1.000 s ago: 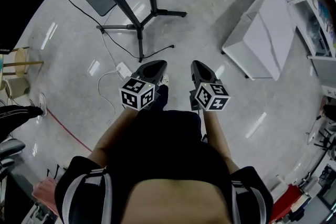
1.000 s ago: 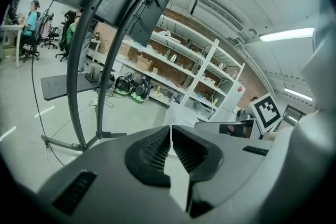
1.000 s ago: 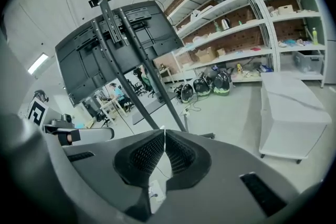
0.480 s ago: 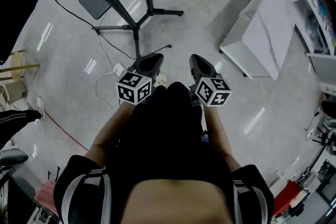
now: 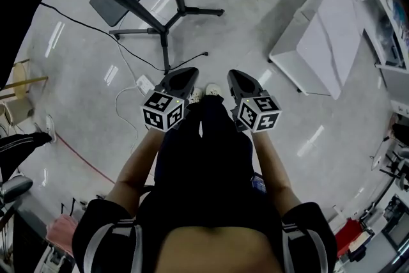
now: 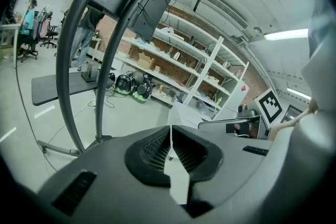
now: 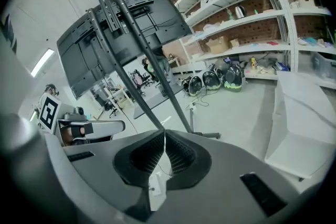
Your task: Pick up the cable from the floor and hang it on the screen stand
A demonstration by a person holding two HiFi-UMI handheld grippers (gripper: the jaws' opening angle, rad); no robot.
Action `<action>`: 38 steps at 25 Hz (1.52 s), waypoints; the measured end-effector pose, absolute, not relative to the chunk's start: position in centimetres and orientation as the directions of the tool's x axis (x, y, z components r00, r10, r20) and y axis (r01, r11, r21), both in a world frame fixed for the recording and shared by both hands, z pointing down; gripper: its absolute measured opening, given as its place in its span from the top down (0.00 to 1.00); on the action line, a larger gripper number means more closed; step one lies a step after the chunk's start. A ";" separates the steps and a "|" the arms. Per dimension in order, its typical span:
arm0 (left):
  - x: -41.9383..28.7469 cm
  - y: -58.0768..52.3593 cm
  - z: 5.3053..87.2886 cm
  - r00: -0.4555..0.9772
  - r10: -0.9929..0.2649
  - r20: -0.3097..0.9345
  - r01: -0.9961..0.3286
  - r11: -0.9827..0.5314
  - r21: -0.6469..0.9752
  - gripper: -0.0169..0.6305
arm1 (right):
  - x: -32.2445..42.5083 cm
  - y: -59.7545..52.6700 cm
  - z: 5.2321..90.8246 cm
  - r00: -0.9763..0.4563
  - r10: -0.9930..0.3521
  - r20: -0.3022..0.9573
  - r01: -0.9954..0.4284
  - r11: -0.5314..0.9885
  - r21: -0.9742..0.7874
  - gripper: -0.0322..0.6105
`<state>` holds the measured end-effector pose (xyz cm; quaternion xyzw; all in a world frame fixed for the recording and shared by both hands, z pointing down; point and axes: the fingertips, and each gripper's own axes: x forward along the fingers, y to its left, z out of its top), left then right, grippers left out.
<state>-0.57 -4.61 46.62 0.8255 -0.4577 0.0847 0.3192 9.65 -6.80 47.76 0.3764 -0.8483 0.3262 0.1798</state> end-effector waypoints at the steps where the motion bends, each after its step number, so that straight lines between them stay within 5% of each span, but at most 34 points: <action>1: -0.5 -5.0 46.9 0.565 -0.702 0.434 -0.811 -0.373 0.452 0.95 | 9.5 -7.3 48.0 -0.656 -0.513 0.554 -0.751 0.517 -0.411 0.91; 16: -0.7 -12.5 53.5 0.546 -0.713 0.440 -0.830 -0.388 0.401 0.95 | 8.1 -16.4 53.4 -0.697 -0.483 0.529 -0.705 0.594 -0.387 0.91; 38: -0.9 -17.6 71.4 0.607 -0.624 0.492 -0.794 -0.438 0.422 0.95 | 8.4 -20.1 74.6 -0.640 -0.422 0.642 -0.736 0.576 -0.356 0.91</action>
